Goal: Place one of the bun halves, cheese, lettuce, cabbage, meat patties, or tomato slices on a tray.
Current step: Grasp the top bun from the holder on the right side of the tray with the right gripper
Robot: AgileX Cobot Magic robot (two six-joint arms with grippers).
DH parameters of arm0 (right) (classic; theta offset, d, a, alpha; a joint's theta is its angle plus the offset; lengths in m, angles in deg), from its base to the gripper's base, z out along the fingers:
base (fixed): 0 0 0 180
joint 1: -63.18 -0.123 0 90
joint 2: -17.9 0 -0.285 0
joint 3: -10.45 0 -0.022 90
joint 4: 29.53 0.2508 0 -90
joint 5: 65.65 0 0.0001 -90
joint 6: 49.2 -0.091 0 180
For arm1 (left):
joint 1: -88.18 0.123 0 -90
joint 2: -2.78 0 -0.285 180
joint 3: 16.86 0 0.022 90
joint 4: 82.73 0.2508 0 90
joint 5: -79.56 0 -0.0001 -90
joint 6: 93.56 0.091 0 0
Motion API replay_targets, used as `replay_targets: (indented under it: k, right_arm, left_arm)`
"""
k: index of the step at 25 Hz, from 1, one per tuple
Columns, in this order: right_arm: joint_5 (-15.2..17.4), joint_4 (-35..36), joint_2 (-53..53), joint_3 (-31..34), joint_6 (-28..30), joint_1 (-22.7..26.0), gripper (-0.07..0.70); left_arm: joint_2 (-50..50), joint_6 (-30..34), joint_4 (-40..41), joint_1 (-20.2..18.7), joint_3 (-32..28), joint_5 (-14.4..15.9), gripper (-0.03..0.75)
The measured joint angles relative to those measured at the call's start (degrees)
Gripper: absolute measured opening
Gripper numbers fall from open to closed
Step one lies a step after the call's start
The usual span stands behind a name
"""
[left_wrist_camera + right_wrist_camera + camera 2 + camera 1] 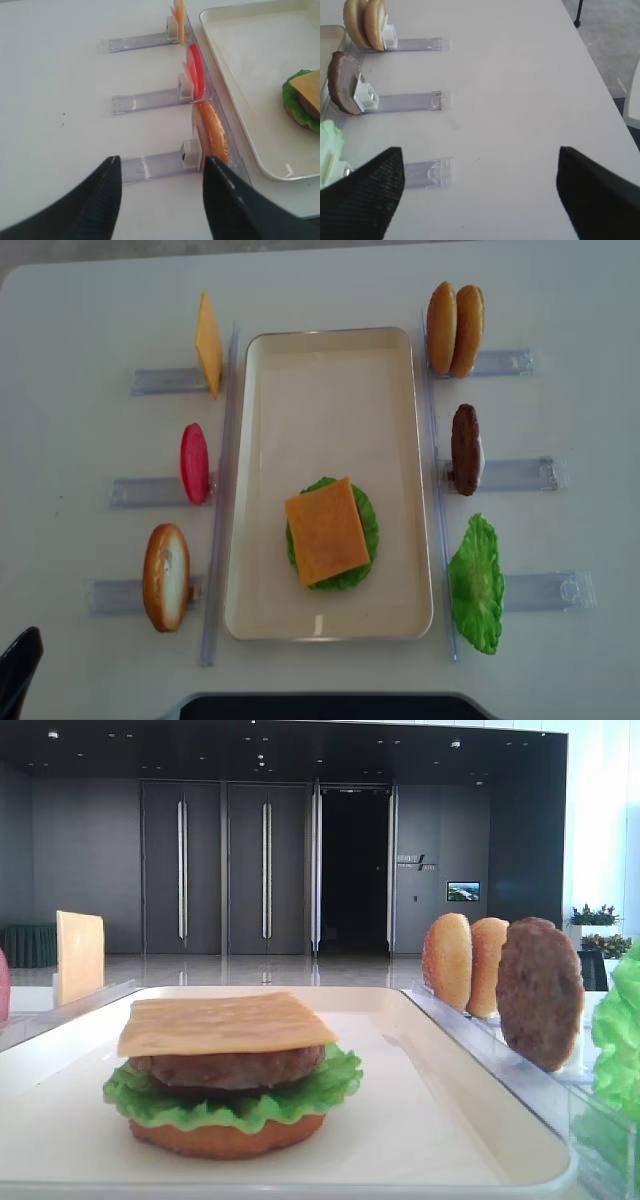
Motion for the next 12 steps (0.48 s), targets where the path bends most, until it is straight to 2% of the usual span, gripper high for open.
replay_targets:
  k: [12]
  right_arm:
    - [0.00, 0.00, 0.00, 0.00, 0.00, 0.00, 0.587]
  left_arm:
    - [0.00, 0.00, 0.00, 0.00, 0.00, 0.00, 0.401]
